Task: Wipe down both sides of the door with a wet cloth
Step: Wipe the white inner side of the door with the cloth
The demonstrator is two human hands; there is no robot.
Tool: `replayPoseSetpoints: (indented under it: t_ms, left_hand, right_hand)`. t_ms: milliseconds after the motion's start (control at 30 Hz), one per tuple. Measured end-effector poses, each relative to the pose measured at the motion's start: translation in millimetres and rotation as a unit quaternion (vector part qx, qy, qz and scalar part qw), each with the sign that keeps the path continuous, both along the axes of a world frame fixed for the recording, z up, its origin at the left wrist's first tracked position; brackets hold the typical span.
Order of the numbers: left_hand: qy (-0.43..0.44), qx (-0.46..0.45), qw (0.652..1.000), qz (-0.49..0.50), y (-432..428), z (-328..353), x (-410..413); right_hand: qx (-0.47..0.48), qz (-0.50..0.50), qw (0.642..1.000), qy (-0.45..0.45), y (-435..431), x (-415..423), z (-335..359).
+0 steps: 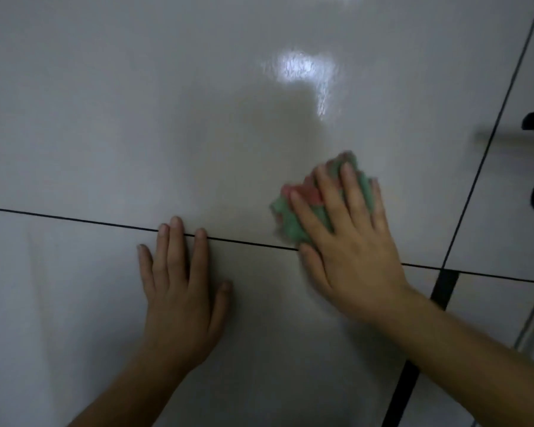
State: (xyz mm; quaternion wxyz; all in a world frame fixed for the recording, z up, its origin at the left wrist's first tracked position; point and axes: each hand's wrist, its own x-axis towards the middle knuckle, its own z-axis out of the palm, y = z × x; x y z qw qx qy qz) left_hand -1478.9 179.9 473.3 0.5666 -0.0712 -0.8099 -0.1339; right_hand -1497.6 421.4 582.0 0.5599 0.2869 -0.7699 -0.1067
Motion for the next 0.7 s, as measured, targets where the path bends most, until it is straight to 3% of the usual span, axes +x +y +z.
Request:
replayPoseSetpoints:
  t_ms: [133,367,600,700]
  left_hand:
    - [-0.015,0.007,1.000,0.000,2.7,-1.8,3.3]
    - [-0.054,0.012,0.998,0.005,-5.3,-13.0,16.1]
    - [-0.117,0.065,0.988,0.071,-36.1,-26.3,25.5]
    - [-0.116,0.075,0.988,0.068,-45.2,-36.1,23.6]
  right_hand:
    - [0.045,0.011,0.999,-0.019,13.5,-1.9,-63.4]
    - [0.038,0.027,0.999,-0.023,-53.0,4.4,-28.5]
    - [0.071,0.020,0.997,0.001,-22.9,3.5,-49.2]
    - [0.113,0.020,0.993,-0.002,-73.8,7.8,-33.3]
